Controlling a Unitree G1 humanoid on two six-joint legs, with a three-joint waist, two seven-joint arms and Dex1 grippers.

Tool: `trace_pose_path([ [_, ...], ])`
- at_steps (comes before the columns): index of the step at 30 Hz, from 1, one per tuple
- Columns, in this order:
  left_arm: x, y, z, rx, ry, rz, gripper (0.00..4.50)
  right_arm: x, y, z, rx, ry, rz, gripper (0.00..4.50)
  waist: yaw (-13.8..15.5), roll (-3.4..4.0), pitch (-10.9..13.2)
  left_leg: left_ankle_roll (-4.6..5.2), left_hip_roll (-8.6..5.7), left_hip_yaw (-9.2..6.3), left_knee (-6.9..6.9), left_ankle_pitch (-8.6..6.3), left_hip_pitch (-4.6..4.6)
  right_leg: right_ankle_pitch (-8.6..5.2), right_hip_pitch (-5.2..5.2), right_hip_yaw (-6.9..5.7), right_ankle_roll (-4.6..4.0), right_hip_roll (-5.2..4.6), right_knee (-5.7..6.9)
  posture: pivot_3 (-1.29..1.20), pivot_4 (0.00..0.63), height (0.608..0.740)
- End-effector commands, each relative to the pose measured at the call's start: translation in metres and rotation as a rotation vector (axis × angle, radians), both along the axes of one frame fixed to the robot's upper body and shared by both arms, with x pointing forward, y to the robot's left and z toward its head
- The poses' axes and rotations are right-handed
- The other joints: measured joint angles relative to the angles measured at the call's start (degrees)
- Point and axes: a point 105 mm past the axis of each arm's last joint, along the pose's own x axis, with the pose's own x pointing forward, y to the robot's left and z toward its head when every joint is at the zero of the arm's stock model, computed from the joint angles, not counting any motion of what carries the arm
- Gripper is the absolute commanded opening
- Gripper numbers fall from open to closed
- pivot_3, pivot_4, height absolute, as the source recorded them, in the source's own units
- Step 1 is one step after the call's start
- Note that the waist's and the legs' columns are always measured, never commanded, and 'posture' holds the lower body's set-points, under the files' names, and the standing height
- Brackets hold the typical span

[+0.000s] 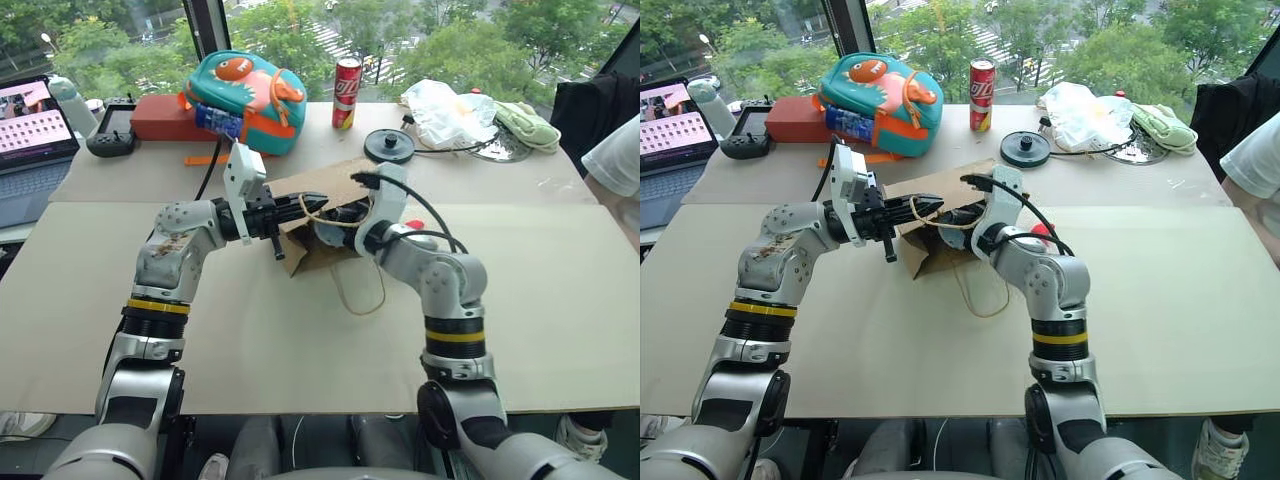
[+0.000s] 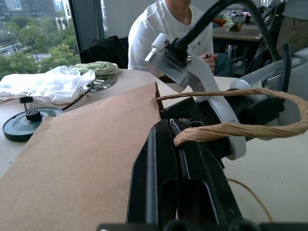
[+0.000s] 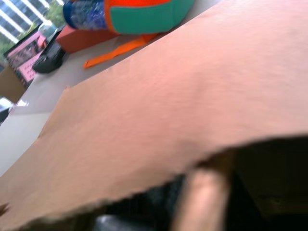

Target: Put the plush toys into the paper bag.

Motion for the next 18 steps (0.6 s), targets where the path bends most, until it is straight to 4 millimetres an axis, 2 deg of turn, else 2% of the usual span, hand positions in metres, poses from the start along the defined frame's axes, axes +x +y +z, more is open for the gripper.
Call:
trace_pose_path([
  [1,-0.003,-0.003,0.011,-0.006,-0.039,-0.019,0.00,0.008,-0.017,0.010,0.007,-0.045,-0.122,2.06,0.0,0.01,0.0,0.00,-0.01,0.00,0.00,0.00,-0.02,0.00,-0.01,0.00,0.00,-0.01,-0.01,0.00,0.150,0.733],
  [5,-0.003,-0.002,0.011,-0.005,-0.039,-0.015,0.00,0.006,-0.019,0.006,-0.040,-0.049,-0.120,3.44,-0.2,0.02,0.0,0.00,-0.01,0.01,0.00,0.00,-0.22,0.01,-0.32,0.01,-0.01,0.00,0.13,0.00,0.150,0.733],
  [8,-0.002,-0.002,0.011,-0.005,-0.039,-0.011,0.00,0.002,-0.014,0.007,-0.039,-0.059,-0.077,4.45,-0.4,0.02,0.0,-0.01,0.01,0.02,0.00,0.01,-0.34,0.01,-0.58,0.03,-0.02,0.02,0.20,0.00,0.150,0.733],
  [18,-0.001,-0.001,0.010,-0.006,-0.037,0.001,0.00,-0.019,-0.016,0.016,-0.068,-0.082,0.017,4.49,-0.3,0.02,0.0,-0.01,0.01,0.03,-0.03,0.01,-0.36,0.01,-0.60,0.05,-0.02,0.03,0.19,0.00,0.150,0.733],
])
